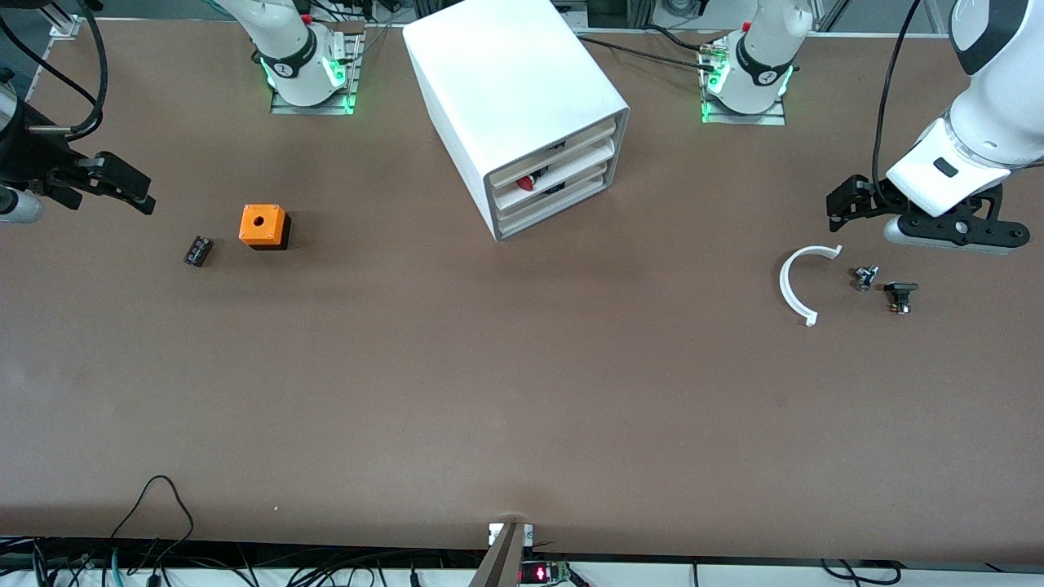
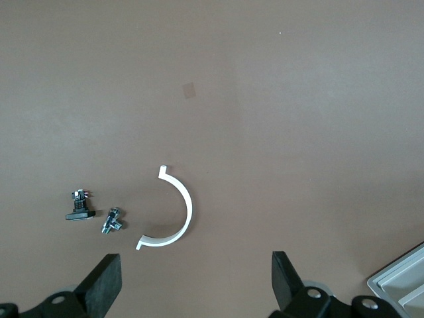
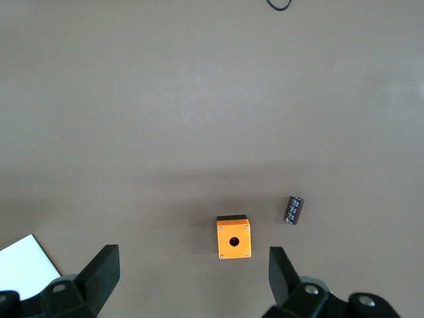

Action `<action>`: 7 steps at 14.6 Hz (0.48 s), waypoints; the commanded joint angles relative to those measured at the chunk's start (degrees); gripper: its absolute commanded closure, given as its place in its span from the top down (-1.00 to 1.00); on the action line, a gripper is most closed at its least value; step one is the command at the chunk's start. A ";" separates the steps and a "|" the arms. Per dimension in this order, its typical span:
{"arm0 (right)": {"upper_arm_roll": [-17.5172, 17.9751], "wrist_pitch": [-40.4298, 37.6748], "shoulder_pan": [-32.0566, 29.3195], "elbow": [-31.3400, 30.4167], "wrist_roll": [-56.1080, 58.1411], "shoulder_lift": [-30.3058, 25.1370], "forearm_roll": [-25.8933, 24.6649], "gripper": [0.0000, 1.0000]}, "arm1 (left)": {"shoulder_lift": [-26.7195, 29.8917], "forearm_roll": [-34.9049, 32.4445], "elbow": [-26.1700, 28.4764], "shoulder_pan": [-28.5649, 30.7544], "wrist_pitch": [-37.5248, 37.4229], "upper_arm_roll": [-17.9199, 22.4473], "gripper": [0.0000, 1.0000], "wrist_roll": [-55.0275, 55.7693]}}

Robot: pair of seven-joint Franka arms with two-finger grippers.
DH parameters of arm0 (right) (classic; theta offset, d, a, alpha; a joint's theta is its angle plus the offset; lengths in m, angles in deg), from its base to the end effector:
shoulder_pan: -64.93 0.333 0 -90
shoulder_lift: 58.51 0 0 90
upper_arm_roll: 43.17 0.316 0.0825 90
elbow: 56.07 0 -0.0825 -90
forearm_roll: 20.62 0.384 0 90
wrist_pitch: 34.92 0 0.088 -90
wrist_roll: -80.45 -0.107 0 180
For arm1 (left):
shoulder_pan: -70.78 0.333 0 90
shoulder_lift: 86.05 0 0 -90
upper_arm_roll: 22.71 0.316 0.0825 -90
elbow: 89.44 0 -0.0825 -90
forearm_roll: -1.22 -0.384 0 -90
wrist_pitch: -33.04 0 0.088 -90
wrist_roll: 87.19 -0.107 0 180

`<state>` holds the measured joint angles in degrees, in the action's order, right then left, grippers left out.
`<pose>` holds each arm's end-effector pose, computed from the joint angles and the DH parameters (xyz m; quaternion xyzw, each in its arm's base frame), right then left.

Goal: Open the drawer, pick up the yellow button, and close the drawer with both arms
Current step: 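Move the left gripper toward the white cabinet's drawer handle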

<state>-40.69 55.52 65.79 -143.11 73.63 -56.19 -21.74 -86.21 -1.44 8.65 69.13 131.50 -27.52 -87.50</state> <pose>0.5675 0.0305 0.6269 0.9995 -0.0304 0.0102 0.0080 0.5606 -0.0591 0.5687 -0.9978 0.0624 -0.0031 0.0227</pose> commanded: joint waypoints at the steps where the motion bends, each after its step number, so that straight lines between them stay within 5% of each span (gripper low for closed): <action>1: 0.68 -0.97 -0.34 1.60 -0.38 0.41 -0.29 1.00 | -0.10 0.99 -1.32 0.07 -1.42 -0.20 1.00 -0.22; 7: 1.30 -2.55 0.02 0.90 -1.36 -0.47 -0.02 1.00 | -0.10 1.16 -2.54 -0.01 -4.40 -0.38 1.00 -0.31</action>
<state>-39.94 54.80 65.92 -143.03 73.40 -56.28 -21.73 -86.21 -1.44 8.42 69.11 129.85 -27.57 -87.50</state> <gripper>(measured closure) 0.000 0.000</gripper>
